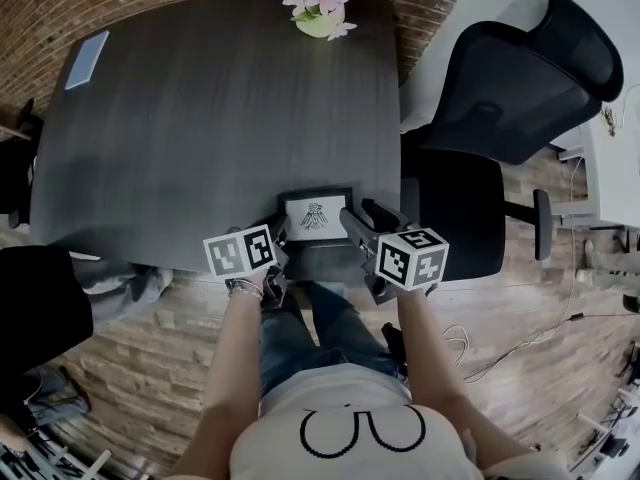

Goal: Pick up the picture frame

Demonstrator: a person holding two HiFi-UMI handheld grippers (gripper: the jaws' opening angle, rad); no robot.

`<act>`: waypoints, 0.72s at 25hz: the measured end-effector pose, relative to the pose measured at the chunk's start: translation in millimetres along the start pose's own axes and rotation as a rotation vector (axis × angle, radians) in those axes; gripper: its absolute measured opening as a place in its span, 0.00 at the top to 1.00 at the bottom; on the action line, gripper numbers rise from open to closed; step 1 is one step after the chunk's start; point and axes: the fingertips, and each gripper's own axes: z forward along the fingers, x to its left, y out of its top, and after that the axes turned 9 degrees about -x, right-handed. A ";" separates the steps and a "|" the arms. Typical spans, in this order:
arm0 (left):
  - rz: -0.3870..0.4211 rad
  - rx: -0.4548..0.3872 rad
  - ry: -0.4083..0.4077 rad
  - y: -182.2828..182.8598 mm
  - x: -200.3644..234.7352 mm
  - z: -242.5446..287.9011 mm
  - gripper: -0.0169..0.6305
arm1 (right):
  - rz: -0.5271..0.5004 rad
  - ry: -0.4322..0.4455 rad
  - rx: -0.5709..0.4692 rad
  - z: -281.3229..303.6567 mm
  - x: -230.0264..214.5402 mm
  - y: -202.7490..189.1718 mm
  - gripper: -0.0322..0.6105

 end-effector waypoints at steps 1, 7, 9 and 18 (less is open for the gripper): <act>-0.009 0.003 -0.013 0.0 -0.1 0.1 0.86 | 0.049 0.008 0.011 1.3 0.2 -4.0 0.60; -0.021 0.014 -0.041 0.8 -2.1 -0.5 0.86 | 0.277 0.078 0.041 13.0 9.3 -22.8 0.62; -0.018 0.015 -0.043 0.3 -2.1 -0.6 0.86 | 0.399 0.113 0.031 17.5 13.7 -27.3 0.65; -0.008 0.017 -0.047 0.1 -1.8 -0.3 0.86 | 0.694 0.172 -0.012 22.0 13.4 -32.9 0.86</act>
